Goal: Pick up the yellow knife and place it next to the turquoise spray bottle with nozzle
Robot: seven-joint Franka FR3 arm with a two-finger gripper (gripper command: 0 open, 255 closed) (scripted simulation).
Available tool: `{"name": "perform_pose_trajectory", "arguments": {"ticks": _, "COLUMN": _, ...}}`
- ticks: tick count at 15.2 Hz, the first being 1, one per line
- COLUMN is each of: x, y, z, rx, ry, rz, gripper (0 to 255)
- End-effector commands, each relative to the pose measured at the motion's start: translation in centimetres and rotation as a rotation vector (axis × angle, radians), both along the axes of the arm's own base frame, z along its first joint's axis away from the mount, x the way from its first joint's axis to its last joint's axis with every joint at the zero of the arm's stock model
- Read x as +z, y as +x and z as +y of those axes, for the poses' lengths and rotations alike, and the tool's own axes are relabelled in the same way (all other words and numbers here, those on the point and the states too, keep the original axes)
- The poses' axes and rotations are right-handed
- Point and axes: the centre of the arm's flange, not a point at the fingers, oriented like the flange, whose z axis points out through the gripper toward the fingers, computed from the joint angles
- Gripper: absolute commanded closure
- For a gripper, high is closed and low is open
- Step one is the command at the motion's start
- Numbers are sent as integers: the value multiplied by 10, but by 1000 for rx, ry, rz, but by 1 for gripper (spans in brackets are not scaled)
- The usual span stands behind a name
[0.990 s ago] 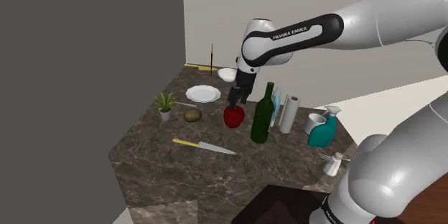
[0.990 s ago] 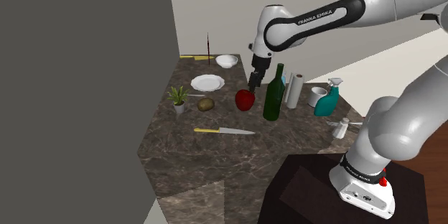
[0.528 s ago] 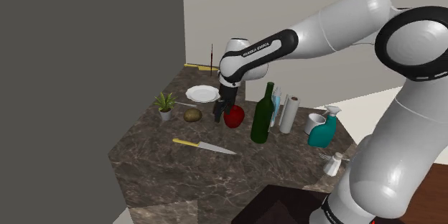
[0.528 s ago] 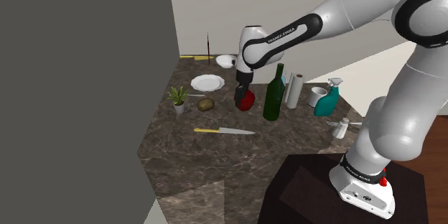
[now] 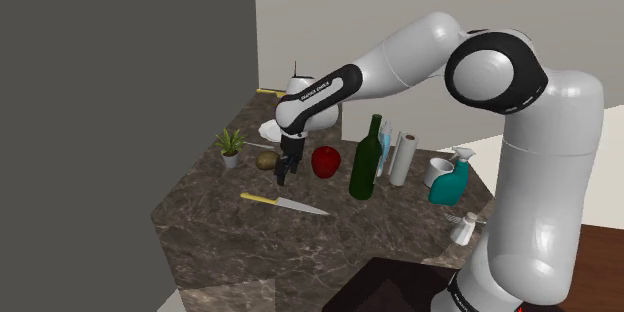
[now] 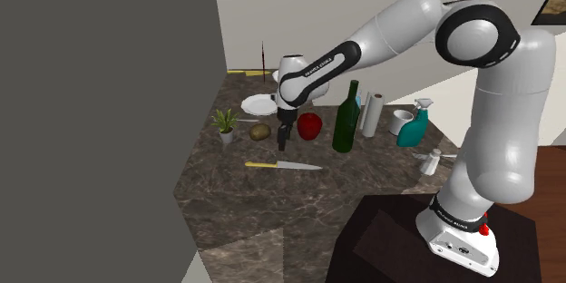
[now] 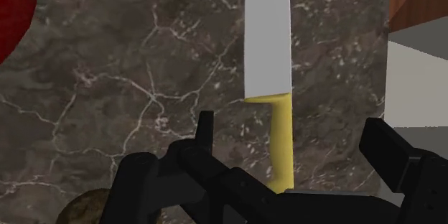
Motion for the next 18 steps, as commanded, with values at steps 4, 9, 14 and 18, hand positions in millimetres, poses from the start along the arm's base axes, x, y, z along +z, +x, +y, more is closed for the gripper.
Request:
{"name": "perform_pose_trajectory", "arguments": {"ticks": 4, "x": -47, "y": 29, "z": 26, "rx": 68, "ry": 10, "rz": 14, "gripper": 0}}
{"name": "perform_pose_trajectory", "arguments": {"ticks": 9, "x": -73, "y": 27, "z": 31, "rx": 68, "ry": 10, "rz": 14, "gripper": 0}}
{"name": "perform_pose_trajectory", "arguments": {"ticks": 14, "x": -86, "y": 26, "z": 34, "rx": 68, "ry": 10, "rz": 14, "gripper": 0}}
{"name": "perform_pose_trajectory", "arguments": {"ticks": 18, "x": -86, "y": 26, "z": 34, "rx": 68, "ry": 10, "rz": 14, "gripper": 0}}
